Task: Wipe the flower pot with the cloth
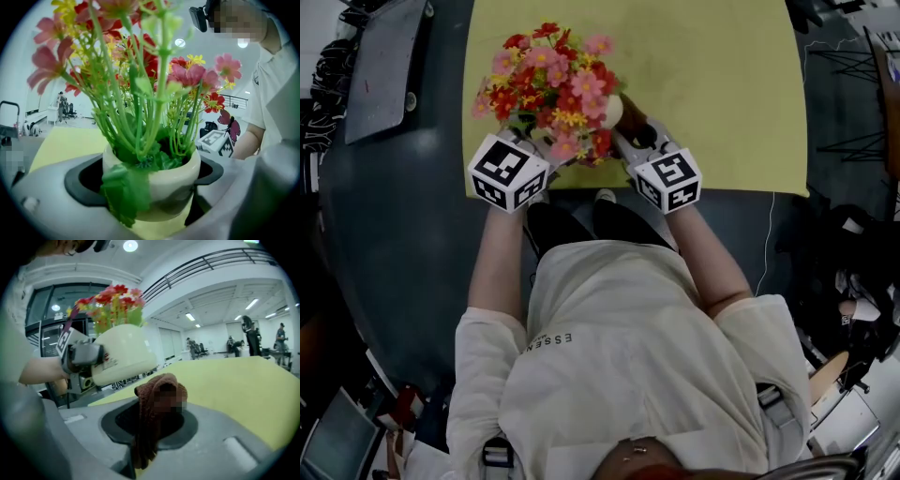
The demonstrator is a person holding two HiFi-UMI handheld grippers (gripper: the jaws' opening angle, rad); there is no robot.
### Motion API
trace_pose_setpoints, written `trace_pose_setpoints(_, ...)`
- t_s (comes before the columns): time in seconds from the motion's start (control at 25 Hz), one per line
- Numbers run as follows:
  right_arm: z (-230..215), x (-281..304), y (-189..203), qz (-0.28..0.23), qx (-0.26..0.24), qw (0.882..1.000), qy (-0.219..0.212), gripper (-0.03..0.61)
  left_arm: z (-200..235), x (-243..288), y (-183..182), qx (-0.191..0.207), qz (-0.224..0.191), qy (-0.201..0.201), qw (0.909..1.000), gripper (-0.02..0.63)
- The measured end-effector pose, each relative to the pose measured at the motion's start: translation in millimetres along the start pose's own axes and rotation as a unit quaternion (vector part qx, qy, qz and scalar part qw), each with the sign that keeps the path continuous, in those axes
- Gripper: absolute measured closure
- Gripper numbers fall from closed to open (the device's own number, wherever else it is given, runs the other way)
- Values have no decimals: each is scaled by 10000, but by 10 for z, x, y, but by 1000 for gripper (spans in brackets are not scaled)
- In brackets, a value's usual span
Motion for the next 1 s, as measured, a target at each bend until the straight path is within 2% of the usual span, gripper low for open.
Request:
trace_pose_setpoints(0.16,-328,-85,-41,-8,240,9943,1042,520,198,-160,271,233,199,165,9994,52)
trace_pose_setpoints(0.28,-423,-158,-45,-59,350,9893,1412,520,289,-217,506,556,366,436,9968,52)
trace_pose_setpoints(0.52,-345,-121,80,161,309,9835,1774,520,470,-188,901,1134,524,962,9875,52)
trace_pose_setpoints(0.8,-326,-85,233,219,292,9792,1994,520,564,-8,1188,1245,857,1469,9775,52)
trace_pose_setpoints(1.0,-289,-12,251,148,160,9801,1975,520,625,54,1331,1415,1155,1633,9695,52)
Point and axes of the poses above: the fingertips, and each gripper's own axes: x forward along the fingers, z to its left, y out of its underside, the point moved 9 cm from there along -x, backward along the fingers, and after that the axes turned 4 degrees about -z, right-handed, at the moved point
